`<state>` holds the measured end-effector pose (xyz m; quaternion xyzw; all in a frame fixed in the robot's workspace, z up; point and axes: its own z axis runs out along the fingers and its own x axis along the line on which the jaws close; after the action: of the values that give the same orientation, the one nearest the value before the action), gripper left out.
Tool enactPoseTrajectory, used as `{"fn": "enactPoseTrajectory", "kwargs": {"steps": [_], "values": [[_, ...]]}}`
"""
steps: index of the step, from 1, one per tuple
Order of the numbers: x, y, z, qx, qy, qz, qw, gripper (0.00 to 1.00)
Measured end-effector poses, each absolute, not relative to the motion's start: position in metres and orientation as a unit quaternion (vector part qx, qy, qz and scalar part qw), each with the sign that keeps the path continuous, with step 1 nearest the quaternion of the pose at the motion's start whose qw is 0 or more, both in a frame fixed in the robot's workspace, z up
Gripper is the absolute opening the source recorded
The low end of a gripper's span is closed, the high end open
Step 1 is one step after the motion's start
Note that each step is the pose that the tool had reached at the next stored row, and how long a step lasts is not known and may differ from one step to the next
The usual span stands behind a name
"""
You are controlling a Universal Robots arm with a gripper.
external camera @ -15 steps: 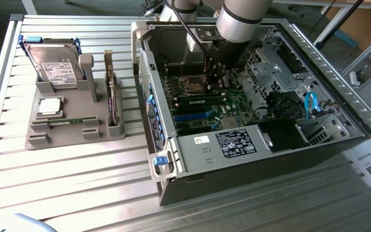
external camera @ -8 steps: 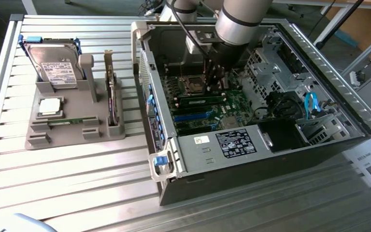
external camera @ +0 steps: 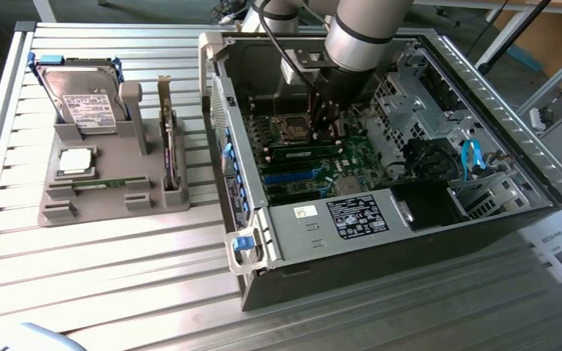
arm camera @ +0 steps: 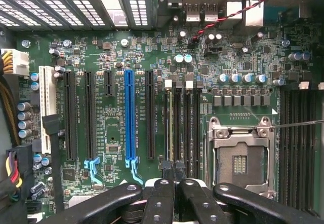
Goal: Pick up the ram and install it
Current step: 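Press down the ram until it locks into place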
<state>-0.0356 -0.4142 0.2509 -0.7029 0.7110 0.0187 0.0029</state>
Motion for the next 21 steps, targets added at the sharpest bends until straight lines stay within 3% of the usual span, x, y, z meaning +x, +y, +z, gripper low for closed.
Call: {"fn": "enactPoseTrajectory", "kwargs": {"steps": [21], "values": [[-0.0356, -0.4142, 0.2425, -0.703, 0.711, 0.019, 0.003, 0.10]]}}
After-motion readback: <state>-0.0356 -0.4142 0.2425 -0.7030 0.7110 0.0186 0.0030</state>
